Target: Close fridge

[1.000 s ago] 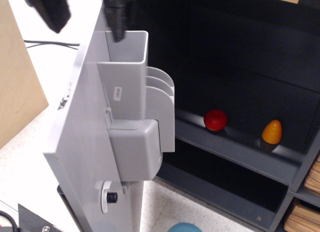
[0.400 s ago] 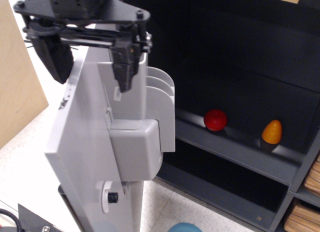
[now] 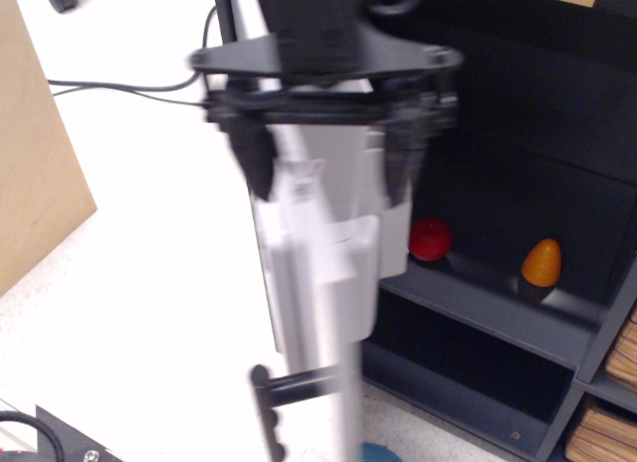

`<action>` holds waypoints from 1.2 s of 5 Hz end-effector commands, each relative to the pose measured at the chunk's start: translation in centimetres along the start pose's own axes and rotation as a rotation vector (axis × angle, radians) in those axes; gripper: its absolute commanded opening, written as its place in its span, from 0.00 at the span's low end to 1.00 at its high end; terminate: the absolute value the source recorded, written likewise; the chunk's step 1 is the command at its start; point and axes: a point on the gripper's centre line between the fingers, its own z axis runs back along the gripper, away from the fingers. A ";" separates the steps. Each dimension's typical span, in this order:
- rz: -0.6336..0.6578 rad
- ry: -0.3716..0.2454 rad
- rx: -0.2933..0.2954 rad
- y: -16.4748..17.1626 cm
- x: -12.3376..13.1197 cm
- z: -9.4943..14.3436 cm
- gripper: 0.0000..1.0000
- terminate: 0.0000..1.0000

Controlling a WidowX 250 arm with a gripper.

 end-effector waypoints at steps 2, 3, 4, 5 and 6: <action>-0.068 -0.125 -0.212 -4.9 2.8 6.5 1.00 0.00; -0.135 -0.170 -0.224 -3.0 2.1 7.1 1.00 0.00; -0.243 -0.135 -0.122 -2.5 1.9 3.4 1.00 0.00; -0.284 -0.119 -0.064 -1.5 2.2 -0.9 1.00 0.00; -0.406 -0.173 -0.104 -0.1 2.6 -4.2 1.00 0.00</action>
